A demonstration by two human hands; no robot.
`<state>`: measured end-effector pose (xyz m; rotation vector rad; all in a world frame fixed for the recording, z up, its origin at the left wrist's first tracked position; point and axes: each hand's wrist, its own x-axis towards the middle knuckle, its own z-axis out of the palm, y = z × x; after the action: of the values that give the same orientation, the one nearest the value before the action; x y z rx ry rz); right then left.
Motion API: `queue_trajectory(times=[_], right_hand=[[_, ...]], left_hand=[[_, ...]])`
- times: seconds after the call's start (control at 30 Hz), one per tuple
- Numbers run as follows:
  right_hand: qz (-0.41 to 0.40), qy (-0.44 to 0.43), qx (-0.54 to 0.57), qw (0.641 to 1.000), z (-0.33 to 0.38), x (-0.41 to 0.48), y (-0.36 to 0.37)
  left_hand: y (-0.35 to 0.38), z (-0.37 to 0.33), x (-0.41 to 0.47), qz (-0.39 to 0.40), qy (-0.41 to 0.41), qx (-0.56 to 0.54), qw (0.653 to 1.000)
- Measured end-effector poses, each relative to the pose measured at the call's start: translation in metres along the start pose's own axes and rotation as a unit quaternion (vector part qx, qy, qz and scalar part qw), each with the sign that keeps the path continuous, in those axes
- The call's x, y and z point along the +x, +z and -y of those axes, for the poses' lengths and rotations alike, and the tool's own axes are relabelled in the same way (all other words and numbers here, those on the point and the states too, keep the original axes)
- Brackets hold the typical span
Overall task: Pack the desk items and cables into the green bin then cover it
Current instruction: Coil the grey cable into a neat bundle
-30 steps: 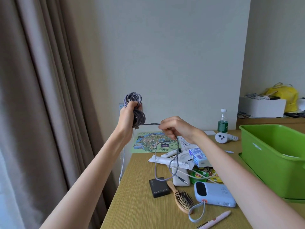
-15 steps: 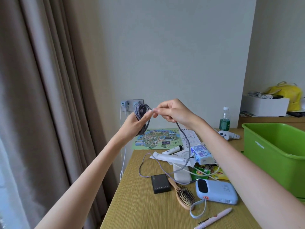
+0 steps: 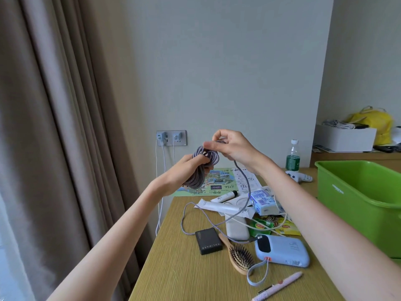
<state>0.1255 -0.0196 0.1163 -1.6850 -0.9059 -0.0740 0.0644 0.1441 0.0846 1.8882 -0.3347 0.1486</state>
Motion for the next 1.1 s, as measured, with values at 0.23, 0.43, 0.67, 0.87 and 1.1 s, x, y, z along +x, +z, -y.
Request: queue_trajectory(times=[0.23, 0.43, 0.67, 0.87, 1.1], right_hand=[[0.038, 0.070, 0.109, 0.991, -0.015, -0.010, -0.004], [0.041, 0.061, 0.134, 0.988, -0.016, -0.016, -0.002], [0.015, 0.066, 0.146, 0.987, -0.023, -0.020, 0.002], [0.047, 0.108, 0.159, 0.980, -0.020, -0.020, 0.006], [0.059, 0.125, 0.050, 0.989, -0.016, -0.021, 0.004]], left_hand=[[0.007, -0.003, 0.003, -0.082, 0.020, -0.019, 0.996], [0.011, -0.007, 0.005, -0.127, 0.040, -0.077, 0.988], [0.019, -0.015, 0.006, -0.181, 0.035, -0.120, 0.976], [0.031, -0.024, 0.003, -0.177, 0.053, -0.101, 0.978], [0.038, -0.022, 0.005, -0.190, 0.063, -0.117, 0.973]])
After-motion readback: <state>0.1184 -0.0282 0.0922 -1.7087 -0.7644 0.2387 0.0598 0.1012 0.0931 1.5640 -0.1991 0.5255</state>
